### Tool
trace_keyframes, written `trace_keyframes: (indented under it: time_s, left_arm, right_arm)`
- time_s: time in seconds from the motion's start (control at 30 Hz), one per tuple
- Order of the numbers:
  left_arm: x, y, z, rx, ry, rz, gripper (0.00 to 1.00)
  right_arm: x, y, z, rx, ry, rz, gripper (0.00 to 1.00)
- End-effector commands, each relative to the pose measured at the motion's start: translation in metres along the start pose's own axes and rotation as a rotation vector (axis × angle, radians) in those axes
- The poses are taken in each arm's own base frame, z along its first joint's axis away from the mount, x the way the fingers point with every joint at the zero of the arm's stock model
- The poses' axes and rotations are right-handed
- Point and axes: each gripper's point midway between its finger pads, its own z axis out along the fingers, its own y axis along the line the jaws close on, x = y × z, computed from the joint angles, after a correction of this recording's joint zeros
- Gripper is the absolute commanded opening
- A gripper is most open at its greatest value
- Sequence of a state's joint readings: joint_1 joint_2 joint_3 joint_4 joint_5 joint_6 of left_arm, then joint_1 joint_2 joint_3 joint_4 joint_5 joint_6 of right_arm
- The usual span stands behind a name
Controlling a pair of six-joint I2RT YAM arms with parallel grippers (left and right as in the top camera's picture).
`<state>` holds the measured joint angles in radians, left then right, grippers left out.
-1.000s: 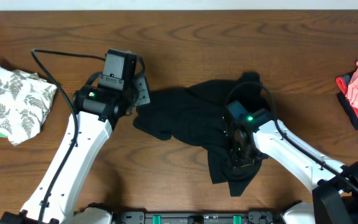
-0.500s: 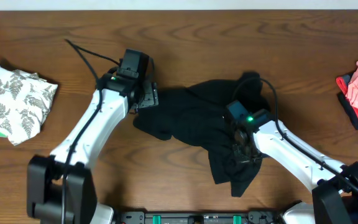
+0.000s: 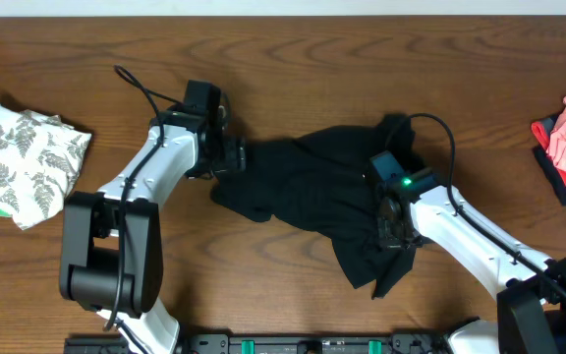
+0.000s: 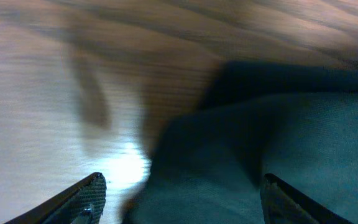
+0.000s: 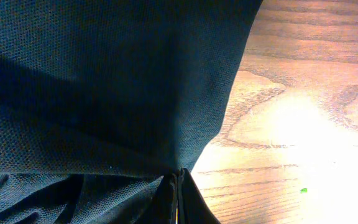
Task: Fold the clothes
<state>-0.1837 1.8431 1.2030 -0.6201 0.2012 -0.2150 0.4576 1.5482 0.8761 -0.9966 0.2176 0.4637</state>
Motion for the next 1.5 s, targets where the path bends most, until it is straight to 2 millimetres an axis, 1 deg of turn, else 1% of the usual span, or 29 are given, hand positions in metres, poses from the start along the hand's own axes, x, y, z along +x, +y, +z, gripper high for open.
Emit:
trace_keyframes:
  time_s: [0.0,0.13,0.2,0.27,0.33,0.37,0.4,0.47,0.57,0.67,0.73,0.8,0.83,0.87,0.93,1.07,1.1,1.23,1.3,1.37,1.47]
  left_arm:
    - [0.012,-0.021,0.009,0.133,0.065,0.037,0.8]
    - [0.021,-0.019,0.018,0.133,0.114,0.026,0.79]
    - [0.026,-0.017,0.022,0.127,0.135,0.021,0.76]
    - [0.027,-0.017,0.022,0.125,0.142,0.019,0.61]
    - [0.027,-0.017,0.022,0.127,0.139,0.02,0.36]
    - [0.026,-0.018,0.021,0.128,0.136,0.021,0.18]
    - [0.024,-0.018,0.019,0.129,0.13,0.022,0.06]
    - [0.022,-0.021,0.014,0.142,0.119,0.025,0.06]
    - [0.014,-0.029,-0.001,0.17,0.079,0.035,0.06]
    - [0.002,-0.036,-0.026,0.189,0.005,0.053,0.07]
    - [-0.005,-0.041,-0.046,0.204,-0.054,0.062,0.06]
    - [-0.015,-0.045,-0.076,0.216,-0.143,0.078,0.06]
    - [-0.018,-0.046,-0.086,0.215,-0.175,0.083,0.06]
    - [-0.022,-0.045,-0.097,0.209,-0.211,0.087,0.06]
    - [-0.03,-0.041,-0.124,0.182,-0.303,0.092,0.06]
    - [-0.038,-0.03,-0.164,0.159,-0.429,0.076,0.06]
    - [-0.041,-0.026,-0.174,0.162,-0.461,0.053,0.06]
    - [-0.052,-0.008,-0.204,0.163,-0.564,-0.016,0.06]
    - [-0.06,0.003,-0.216,0.155,-0.616,-0.038,0.06]
    - [-0.067,0.012,-0.224,0.149,-0.655,-0.056,0.06]
    - [-0.068,0.018,-0.225,0.149,-0.659,-0.087,0.06]
  right_arm:
    - [-0.009,-0.004,-0.003,0.016,-0.022,0.033,0.01]
    - [-0.008,-0.005,-0.003,0.017,-0.019,0.032,0.01]
    - [-0.008,-0.005,-0.003,0.017,-0.019,0.032,0.01]
    - [-0.008,-0.005,-0.003,0.017,-0.019,0.032,0.01]
    - [-0.008,-0.005,-0.003,0.017,-0.019,0.032,0.01]
    - [-0.008,-0.005,-0.003,0.018,-0.019,0.032,0.01]
    - [-0.008,-0.005,-0.003,0.018,-0.019,0.032,0.01]
    - [-0.008,-0.005,-0.003,0.017,-0.019,0.032,0.01]
    - [-0.008,-0.005,-0.003,0.017,-0.02,0.033,0.01]
    - [-0.013,-0.005,-0.007,0.01,-0.037,0.043,0.01]
    - [-0.023,-0.01,-0.018,0.01,-0.07,0.066,0.01]
    - [-0.043,-0.023,-0.041,0.012,-0.144,0.105,0.01]
    - [-0.05,-0.028,-0.049,0.015,-0.168,0.113,0.01]
    - [-0.061,-0.035,-0.061,0.015,-0.208,0.116,0.01]
    - [-0.088,-0.056,-0.093,0.038,-0.315,0.089,0.01]
    - [-0.123,-0.091,-0.14,0.088,-0.444,0.047,0.01]
    - [-0.132,-0.102,-0.153,0.093,-0.481,0.059,0.01]
    - [-0.156,-0.139,-0.19,0.136,-0.6,0.144,0.01]
    - [-0.166,-0.156,-0.205,0.158,-0.656,0.164,0.01]
    - [-0.172,-0.169,-0.214,0.177,-0.69,0.176,0.01]
    - [-0.171,-0.179,-0.214,0.184,-0.686,0.196,0.01]
